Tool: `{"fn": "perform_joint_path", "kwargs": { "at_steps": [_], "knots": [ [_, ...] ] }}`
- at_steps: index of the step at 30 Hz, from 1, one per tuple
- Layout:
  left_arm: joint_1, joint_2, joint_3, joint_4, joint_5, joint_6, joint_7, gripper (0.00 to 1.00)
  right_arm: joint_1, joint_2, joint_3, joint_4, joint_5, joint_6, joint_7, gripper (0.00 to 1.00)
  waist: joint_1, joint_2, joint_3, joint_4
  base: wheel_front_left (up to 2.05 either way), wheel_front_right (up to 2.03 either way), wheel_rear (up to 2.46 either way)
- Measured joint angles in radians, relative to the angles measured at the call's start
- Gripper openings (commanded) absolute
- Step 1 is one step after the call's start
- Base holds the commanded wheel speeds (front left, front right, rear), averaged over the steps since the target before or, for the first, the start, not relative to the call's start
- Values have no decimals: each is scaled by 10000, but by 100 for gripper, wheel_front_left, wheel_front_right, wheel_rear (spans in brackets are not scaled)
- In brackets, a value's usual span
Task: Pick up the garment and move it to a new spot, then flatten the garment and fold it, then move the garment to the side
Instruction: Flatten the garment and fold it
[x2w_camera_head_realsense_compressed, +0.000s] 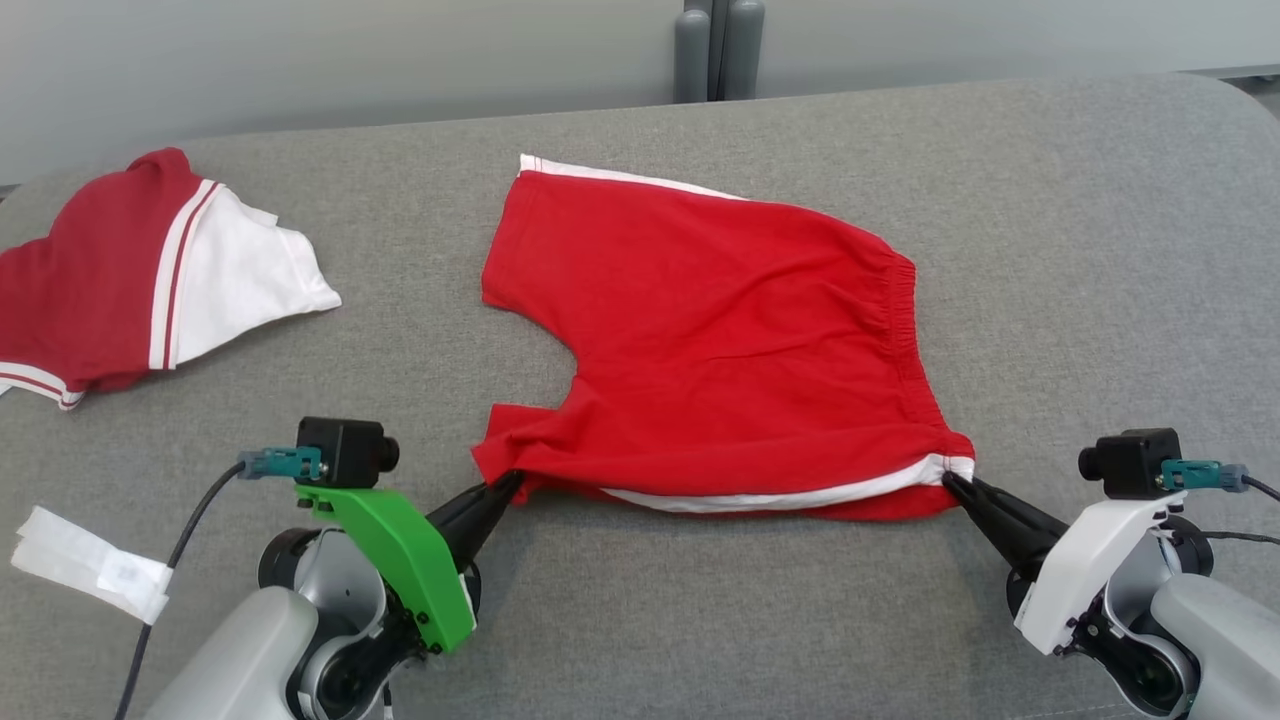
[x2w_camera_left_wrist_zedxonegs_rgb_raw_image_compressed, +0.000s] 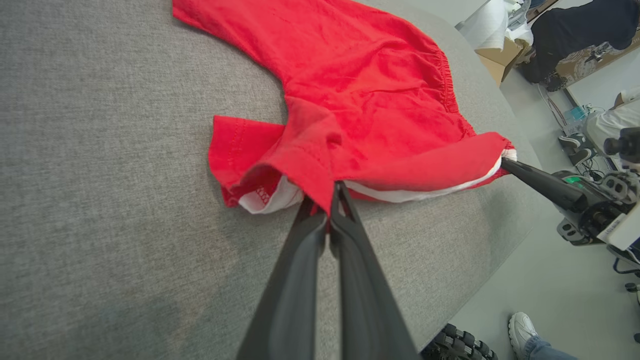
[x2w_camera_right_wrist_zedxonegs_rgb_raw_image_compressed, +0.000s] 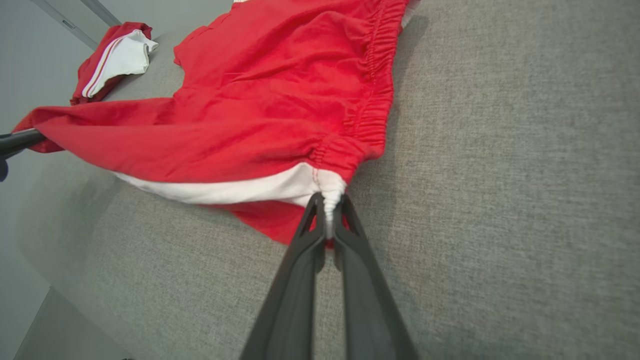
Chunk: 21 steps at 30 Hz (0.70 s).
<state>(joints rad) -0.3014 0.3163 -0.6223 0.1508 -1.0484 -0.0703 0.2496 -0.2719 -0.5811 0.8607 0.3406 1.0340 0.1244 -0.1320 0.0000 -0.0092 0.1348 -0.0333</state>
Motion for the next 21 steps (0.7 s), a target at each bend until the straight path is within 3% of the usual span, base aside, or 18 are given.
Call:
{"fn": "perform_joint_path", "kwargs": {
  "at_steps": [7, 8, 10, 11, 12, 13, 15, 21],
  "knots": [
    [-36, -286, -92, 709, 623, 105, -663, 0, -18, 54, 128, 190, -35, 0, -163, 0, 0, 0, 195, -86, 0, 0, 0],
    [-56, -360, -8, 784, 723, 136, -846, 7, -18, 61, 150, 226, -40, 0, -176, 0, 0, 0, 213, -91, 0, 0, 0],
    [-147, -545, 69, 957, 803, 194, -1170, 43, -24, 84, 182, 276, -42, 0, -224, 0, 0, 0, 246, -98, 0, 0, 0],
    [-218, -608, 67, 1014, 892, 196, -1313, 51, -27, 94, 196, 311, -40, 2, -261, 0, 0, 0, 261, -103, 0, 0, 0],
    [-302, -673, 65, 1062, 965, 196, -1411, 78, -32, 113, 201, 343, -38, 0, -265, 0, 0, 0, 275, -108, 0, 0, 0],
    [-373, -746, 44, 1135, 1057, 194, -1509, 92, -36, 142, 209, 370, -29, 0, -276, 0, 0, 0, 288, -115, 0, 0, 0],
    [-484, -859, -82, 1394, 1369, 190, -1756, 100, -55, 196, 247, 416, 6, 0, -347, 0, 0, 0, 326, -140, 0, 0, 0],
    [-500, -872, -476, 1941, 2004, 25, -2314, 100, -73, 314, 245, 522, 165, 0, -535, 0, 0, 0, 395, -191, 0, 0, 0]
  ]
}}
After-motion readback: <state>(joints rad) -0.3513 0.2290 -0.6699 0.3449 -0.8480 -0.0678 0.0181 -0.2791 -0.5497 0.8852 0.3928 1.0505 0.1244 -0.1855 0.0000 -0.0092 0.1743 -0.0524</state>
